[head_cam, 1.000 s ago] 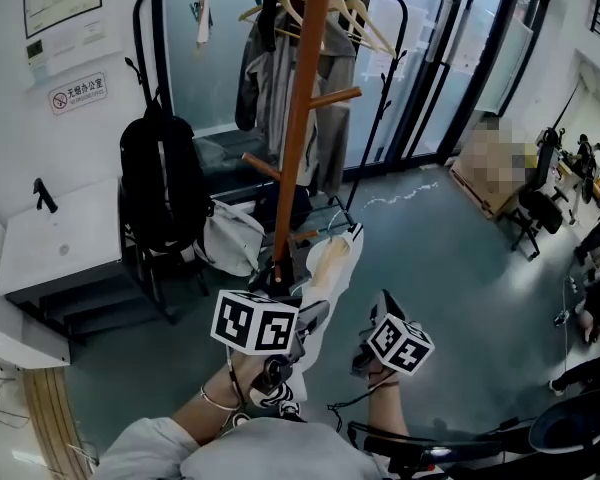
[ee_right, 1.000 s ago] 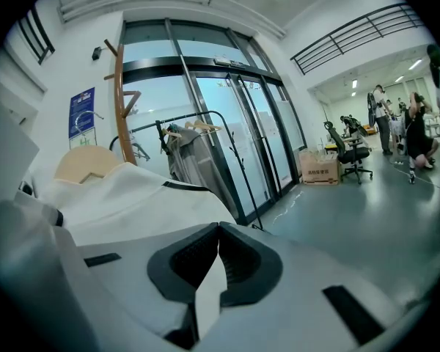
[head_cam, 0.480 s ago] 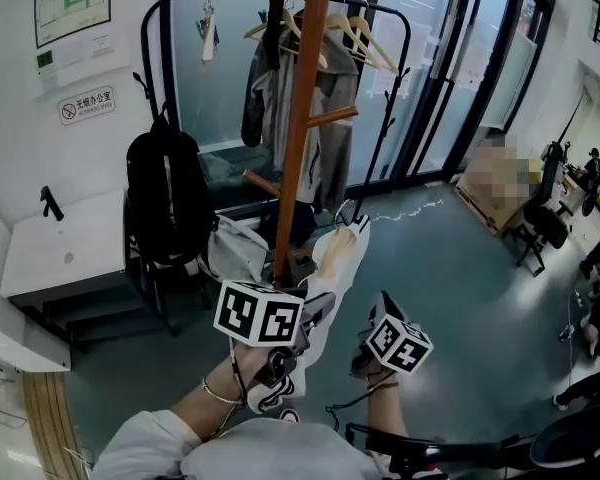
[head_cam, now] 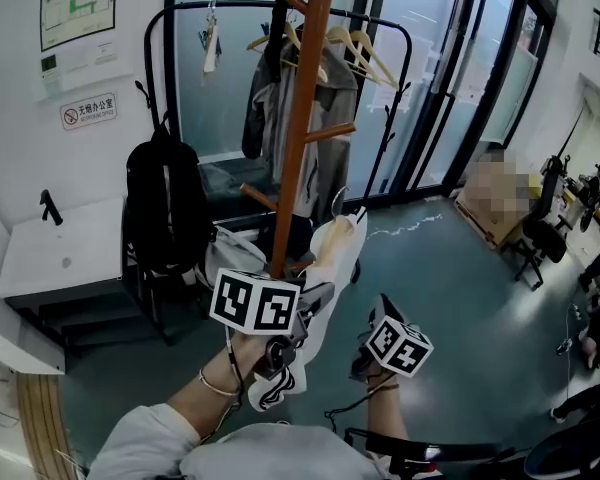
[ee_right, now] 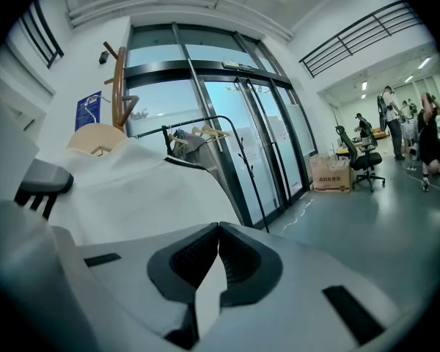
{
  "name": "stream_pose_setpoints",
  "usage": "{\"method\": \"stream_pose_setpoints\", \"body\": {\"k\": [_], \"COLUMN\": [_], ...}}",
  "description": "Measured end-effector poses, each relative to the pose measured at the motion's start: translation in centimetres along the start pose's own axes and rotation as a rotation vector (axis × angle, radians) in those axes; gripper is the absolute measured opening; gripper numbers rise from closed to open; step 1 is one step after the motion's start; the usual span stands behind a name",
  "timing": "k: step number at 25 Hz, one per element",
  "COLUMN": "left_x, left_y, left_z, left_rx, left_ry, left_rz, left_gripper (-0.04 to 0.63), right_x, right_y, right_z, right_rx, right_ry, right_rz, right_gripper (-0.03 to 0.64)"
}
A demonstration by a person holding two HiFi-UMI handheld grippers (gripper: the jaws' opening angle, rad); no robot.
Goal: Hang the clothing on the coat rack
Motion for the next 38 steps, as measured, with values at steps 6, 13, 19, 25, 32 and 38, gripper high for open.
{"method": "stream_pose_setpoints", "body": {"k": [6, 13, 19, 25, 32, 38], "left_x": [-0.4, -0.5, -0.5, -0.5, -0.1, 0.6], "left_y": [2.3, 4.3, 5.8, 7.5, 9.8, 10.9], "left_z": [0.5, 1.2, 1.7, 2.1, 2.1, 2.2], "left_rx": [-0.012, -0.015, -0.033, -0.042, -0.065, -0.073], "left_ry": [-0.001, 0.000, -0.005, -0.014, -0.014, -0.004], "left_rz": [0.037, 0.076, 0.071, 0.086, 0.083, 0.074], "left_gripper": [0.044, 0.044, 0.044, 0.044, 0.044, 0.044], "right_x": [0.0, -0.7, -1.7, -2.2, -3.4, -4.0], "right_y": [0.7, 0.6, 0.4, 0.4, 0.2, -0.3], "right_z": [0.9, 1.5, 1.8, 2.4, 2.5, 3.0], "right_rx": [-0.006, -0.003, 0.003, -0.007, -0.013, -0.010], "right_ry": [0.019, 0.022, 0.018, 0.019, 0.000, -0.003], "right_rz": [-0.002, 0.008, 0.025, 0.038, 0.060, 0.076], "right_gripper": [0.023, 0.023, 0.023, 0.023, 0.023, 0.023]}}
Point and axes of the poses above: the fingertips, and each gripper's own axes: z forward along the fingers, x to its left, y out of its top, the point moved 7 cm from there along -z, backward along the fingers, and after that the axes turned 6 degrees about -z, right-handed, at the moved point
